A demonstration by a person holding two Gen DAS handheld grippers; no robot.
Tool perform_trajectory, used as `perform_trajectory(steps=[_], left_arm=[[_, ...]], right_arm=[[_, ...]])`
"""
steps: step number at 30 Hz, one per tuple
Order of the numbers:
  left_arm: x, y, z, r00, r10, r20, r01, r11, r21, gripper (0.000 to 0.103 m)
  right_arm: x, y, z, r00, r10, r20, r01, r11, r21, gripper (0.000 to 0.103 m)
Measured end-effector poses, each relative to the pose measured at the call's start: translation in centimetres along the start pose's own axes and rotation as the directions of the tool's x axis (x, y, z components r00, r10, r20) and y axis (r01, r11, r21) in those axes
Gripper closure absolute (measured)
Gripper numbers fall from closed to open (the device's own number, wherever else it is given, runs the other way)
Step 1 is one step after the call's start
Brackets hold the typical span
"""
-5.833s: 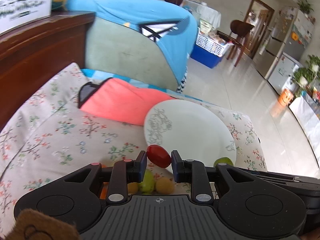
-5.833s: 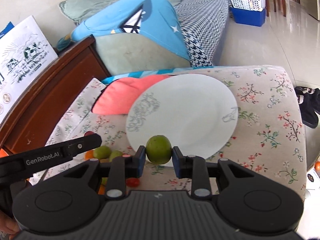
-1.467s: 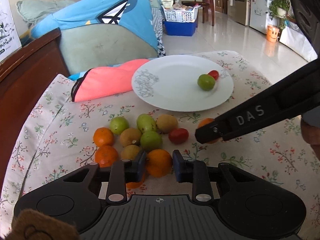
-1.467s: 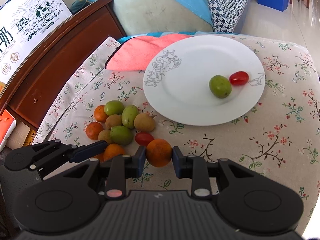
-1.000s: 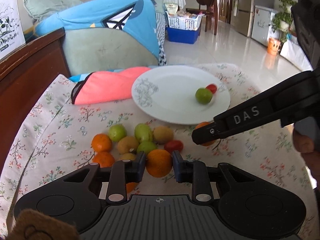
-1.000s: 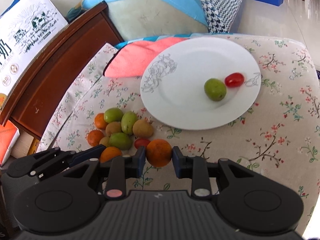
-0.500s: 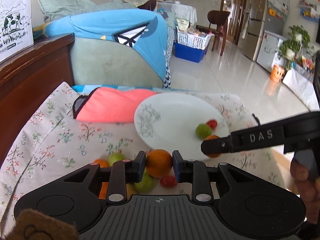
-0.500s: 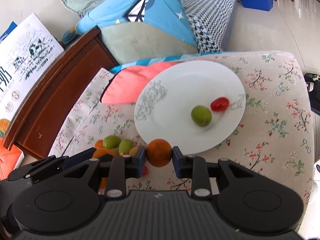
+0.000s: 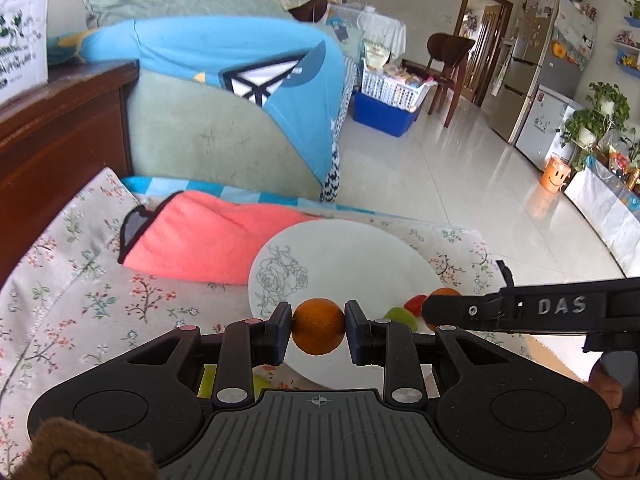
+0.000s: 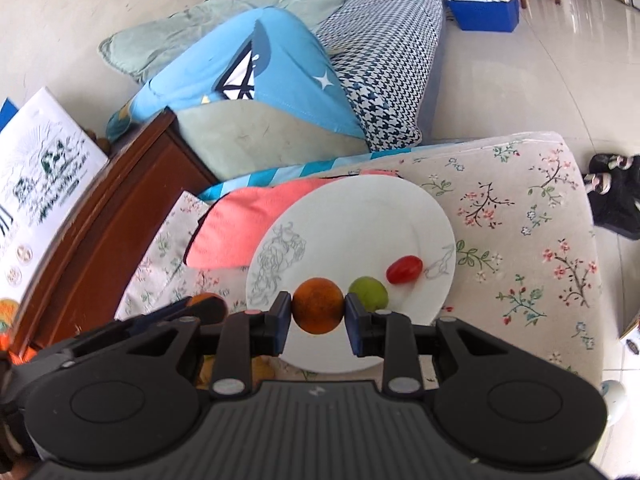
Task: Organize fruits
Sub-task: 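Carry both oranges onto the white plate and open both tools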
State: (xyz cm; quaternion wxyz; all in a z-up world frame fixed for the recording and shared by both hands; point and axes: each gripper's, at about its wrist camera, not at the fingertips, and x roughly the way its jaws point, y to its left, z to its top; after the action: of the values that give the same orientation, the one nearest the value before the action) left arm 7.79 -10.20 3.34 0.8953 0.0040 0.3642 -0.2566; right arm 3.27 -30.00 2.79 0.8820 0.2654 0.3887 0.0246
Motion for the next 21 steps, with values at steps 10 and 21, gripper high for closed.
perform_trajectory(steps=[10, 21], left_arm=[[3.6, 1.4, 0.2, 0.998, -0.009, -0.064, 0.007, 1.0, -0.03, 0.077], [4.7, 1.1, -0.1, 0.996, -0.016, -0.09, 0.011, 0.998, -0.057, 0.076]], right_arm=[[3.1, -1.2, 0.5, 0.999, 0.021, -0.044, -0.014, 0.989, 0.148, 0.074], [4.7, -1.2, -0.1, 0.998, -0.04, -0.052, 0.049, 0.982, 0.185, 0.074]])
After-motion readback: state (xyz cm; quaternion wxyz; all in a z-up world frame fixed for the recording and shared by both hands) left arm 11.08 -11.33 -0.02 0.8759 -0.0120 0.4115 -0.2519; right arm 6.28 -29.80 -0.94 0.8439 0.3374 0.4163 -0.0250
